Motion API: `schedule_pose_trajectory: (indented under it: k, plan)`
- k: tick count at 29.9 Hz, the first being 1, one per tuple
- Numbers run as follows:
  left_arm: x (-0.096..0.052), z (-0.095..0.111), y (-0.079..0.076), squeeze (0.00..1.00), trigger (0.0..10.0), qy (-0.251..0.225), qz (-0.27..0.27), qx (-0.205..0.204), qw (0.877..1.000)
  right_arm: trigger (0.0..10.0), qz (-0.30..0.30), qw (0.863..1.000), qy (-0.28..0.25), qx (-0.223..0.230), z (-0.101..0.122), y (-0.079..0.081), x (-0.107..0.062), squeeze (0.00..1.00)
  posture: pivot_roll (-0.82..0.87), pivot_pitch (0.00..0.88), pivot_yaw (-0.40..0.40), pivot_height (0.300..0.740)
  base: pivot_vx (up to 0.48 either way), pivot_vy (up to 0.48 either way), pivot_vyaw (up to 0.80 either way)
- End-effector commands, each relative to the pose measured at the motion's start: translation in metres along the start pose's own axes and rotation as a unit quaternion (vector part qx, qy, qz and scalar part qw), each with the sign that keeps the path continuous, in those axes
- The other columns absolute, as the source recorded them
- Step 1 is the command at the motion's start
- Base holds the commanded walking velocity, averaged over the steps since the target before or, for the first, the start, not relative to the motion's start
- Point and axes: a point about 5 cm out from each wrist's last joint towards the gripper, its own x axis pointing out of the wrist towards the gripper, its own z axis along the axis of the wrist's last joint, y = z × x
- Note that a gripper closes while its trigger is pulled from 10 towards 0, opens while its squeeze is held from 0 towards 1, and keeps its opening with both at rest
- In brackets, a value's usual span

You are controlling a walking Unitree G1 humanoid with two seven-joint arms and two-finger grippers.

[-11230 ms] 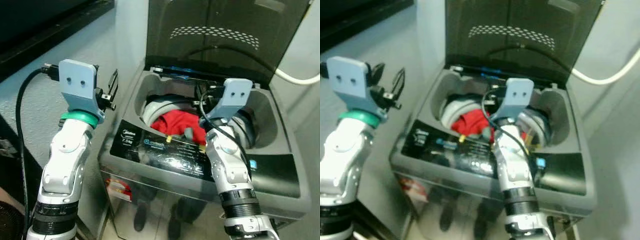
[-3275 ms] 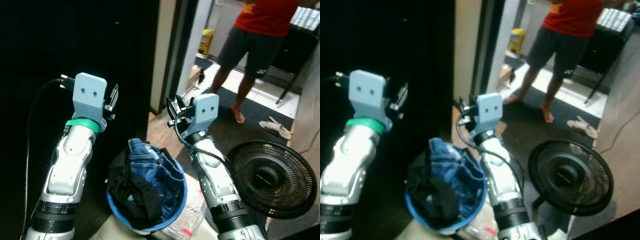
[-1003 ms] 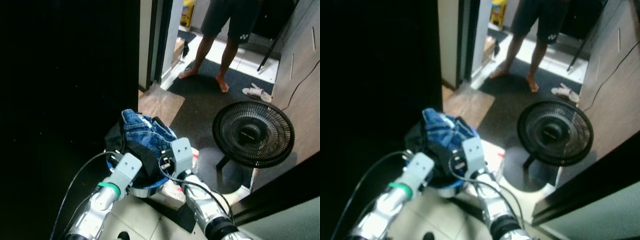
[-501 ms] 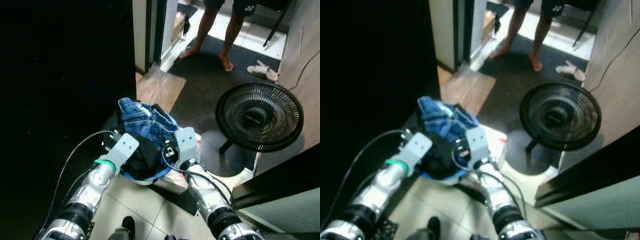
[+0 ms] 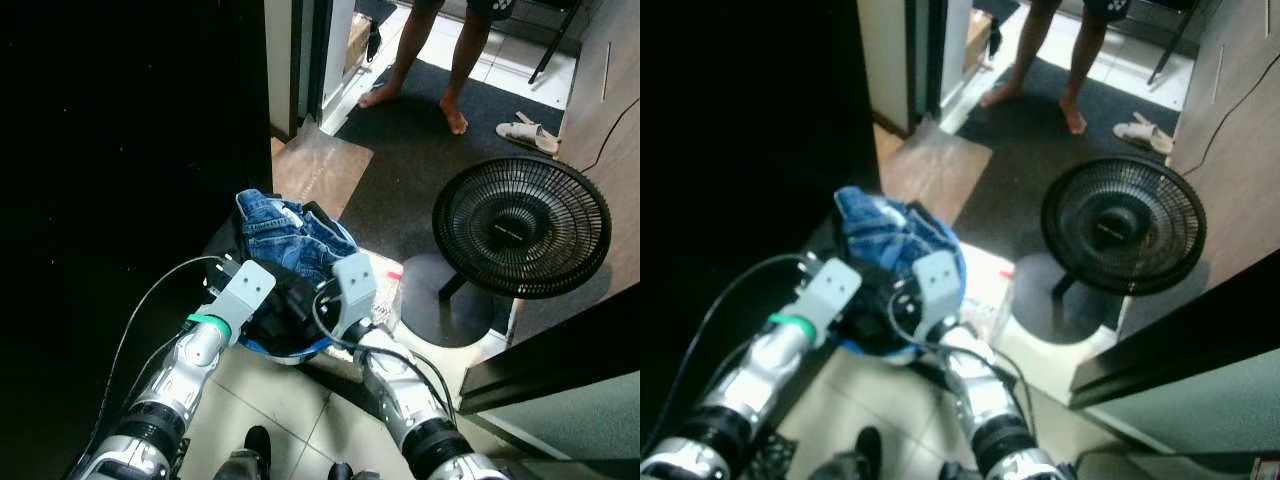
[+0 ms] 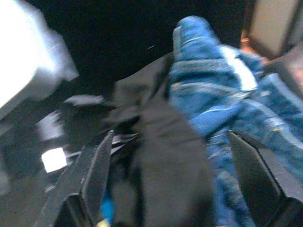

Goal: Clothes washing

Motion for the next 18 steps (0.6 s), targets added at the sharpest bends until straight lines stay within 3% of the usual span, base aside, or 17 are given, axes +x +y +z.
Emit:
schedule_pose_trajectory:
  k: [1,3,4,9,12,18]
  plan:
    - [-0.004,-0.010,-0.004,0.00,10.0,0.015,-0.002,-0.006,1.000,10.0,0.018,0.999,0.034,0.001,-0.018,0.011,-0.005,1.00,0.06,0.364,0.017,0.740,0.000,0.000,0.00]
    - [-0.005,-0.010,-0.004,0.00,10.0,0.016,0.000,-0.007,1.000,10.0,0.019,0.998,0.053,0.000,-0.025,0.014,-0.006,1.00,0.06,0.365,0.015,0.740,0.000,0.000,0.00]
    - [-0.006,-0.011,-0.004,0.00,10.0,0.016,0.001,-0.008,1.000,10.0,0.016,0.997,0.074,-0.007,-0.033,0.016,-0.007,0.00,0.07,0.367,0.014,0.740,0.000,0.000,0.00]
    - [-0.009,-0.014,-0.004,0.00,10.0,0.018,0.003,-0.009,1.000,10.0,0.001,0.993,0.115,-0.020,-0.046,0.017,-0.010,0.00,0.08,0.370,0.012,0.740,0.000,0.000,0.00]
    - [-0.012,-0.018,-0.002,0.00,10.0,0.023,0.008,-0.010,1.000,10.0,-0.035,0.988,0.144,-0.044,-0.051,0.007,-0.013,0.00,0.09,0.375,0.009,0.740,0.000,0.000,0.00]
    - [-0.013,-0.019,-0.002,0.00,10.0,0.024,0.010,-0.011,1.000,10.0,-0.047,0.985,0.155,-0.058,-0.051,0.000,-0.012,0.00,0.10,0.387,0.009,0.740,0.000,0.000,0.00]
